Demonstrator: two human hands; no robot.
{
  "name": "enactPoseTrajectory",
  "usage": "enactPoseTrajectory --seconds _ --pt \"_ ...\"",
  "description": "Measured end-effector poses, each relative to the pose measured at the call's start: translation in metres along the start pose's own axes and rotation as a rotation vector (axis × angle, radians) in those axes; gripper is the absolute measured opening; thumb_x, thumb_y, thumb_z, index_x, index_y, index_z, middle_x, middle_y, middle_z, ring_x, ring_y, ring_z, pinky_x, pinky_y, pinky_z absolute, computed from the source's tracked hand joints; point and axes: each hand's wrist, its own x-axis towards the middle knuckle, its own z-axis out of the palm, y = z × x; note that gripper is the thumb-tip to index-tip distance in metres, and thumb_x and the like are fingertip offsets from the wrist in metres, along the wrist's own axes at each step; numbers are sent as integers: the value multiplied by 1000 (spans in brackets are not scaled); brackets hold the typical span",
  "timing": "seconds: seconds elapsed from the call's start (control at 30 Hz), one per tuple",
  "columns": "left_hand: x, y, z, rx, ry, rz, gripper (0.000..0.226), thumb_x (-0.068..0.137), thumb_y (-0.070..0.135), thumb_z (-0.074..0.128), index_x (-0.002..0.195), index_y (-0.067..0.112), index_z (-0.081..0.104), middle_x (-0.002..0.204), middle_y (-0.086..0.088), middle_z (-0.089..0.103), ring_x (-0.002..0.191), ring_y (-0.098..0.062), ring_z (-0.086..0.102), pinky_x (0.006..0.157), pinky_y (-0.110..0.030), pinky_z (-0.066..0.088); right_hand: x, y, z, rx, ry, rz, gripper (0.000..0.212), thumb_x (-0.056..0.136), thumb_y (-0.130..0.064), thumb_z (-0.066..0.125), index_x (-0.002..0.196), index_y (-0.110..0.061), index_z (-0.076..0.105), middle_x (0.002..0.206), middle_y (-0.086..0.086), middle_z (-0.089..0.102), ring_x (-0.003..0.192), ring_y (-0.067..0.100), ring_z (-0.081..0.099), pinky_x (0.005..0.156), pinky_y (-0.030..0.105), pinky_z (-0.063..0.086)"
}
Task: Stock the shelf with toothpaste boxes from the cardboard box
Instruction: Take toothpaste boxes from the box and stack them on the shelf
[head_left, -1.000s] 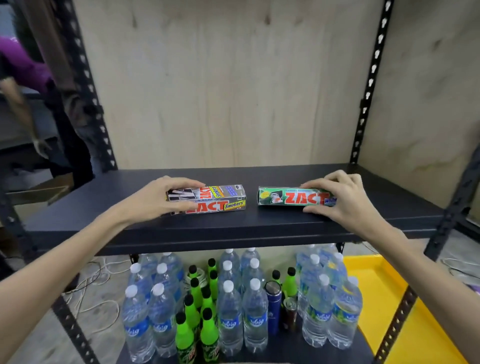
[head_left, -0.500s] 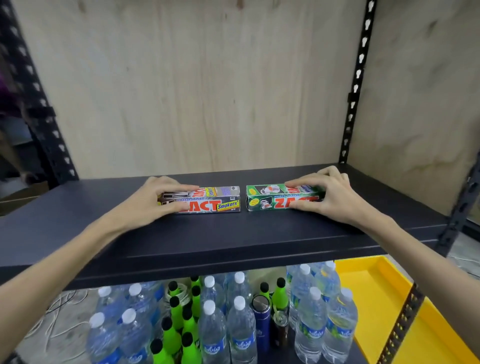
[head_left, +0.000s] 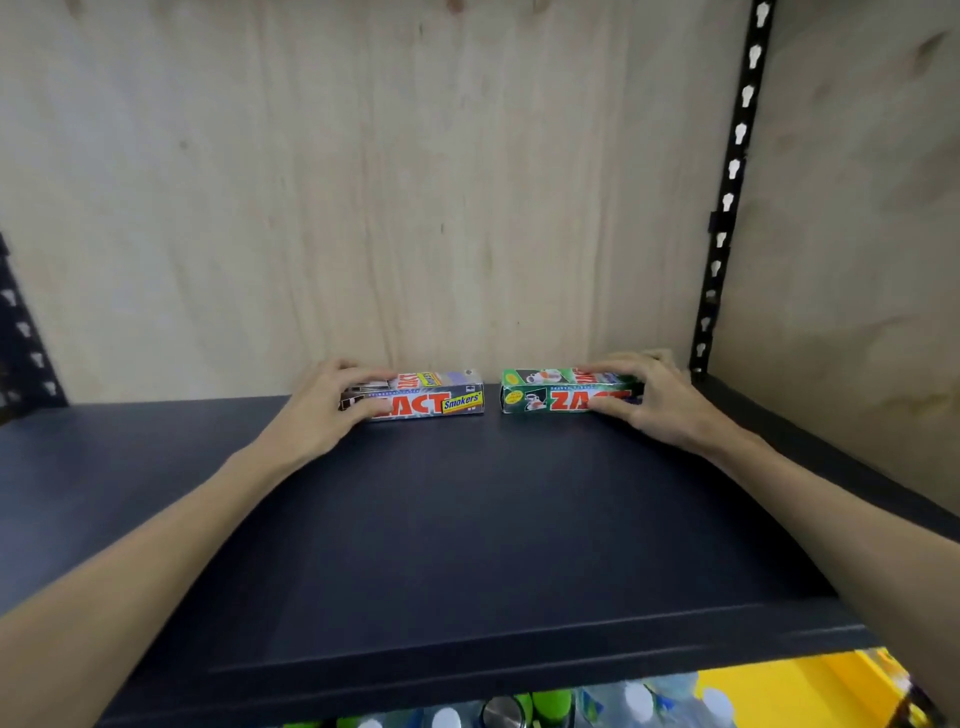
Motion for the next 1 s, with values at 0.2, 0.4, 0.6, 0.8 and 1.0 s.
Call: enactPoseTrajectory --seconds 0.2,0.4,0.6,0.8,1.0 --pt "26 -12 11 42 67 -105 38 86 44 74 124 45 67 119 -2 48 123 -25 40 111 -46 36 25 16 10 39 32 -45 51 84 -51 77 132 -39 65 130 -11 56 126 14 37 110 46 38" --pt "36 -13 17 85 126 -94 41 81 54 74 122 48 68 112 -2 49 110 -19 40 98 -33 35 43 21 20 32 55 -52 53 82 -49 79 132 -40 66 123 -5 57 124 21 42 107 47 40" --pt "30 -5 19 203 171 -41 40 86 56 68 124 43 67 107 4 51 104 -12 39 91 -30 34 45 14 25 -59 80 8 50 87 -46 76 135 -43 62 131 3 55 130 28 34 110 48 34" --pt "12 15 16 216 162 -51 63 85 52 72 140 25 54 127 1 46 122 -17 38 102 -28 34 20 -2 18 -141 205 117 77 84 -57 73 150 -27 47 140 11 47 132 29 32 111 47 33" --pt "-27 57 5 104 135 -68 83 84 56 72 150 21 37 142 0 44 134 -20 35 114 -39 35 -27 -47 11 -23 203 53 77 87 -56 71 151 -23 42 139 4 50 127 23 36 111 41 31"
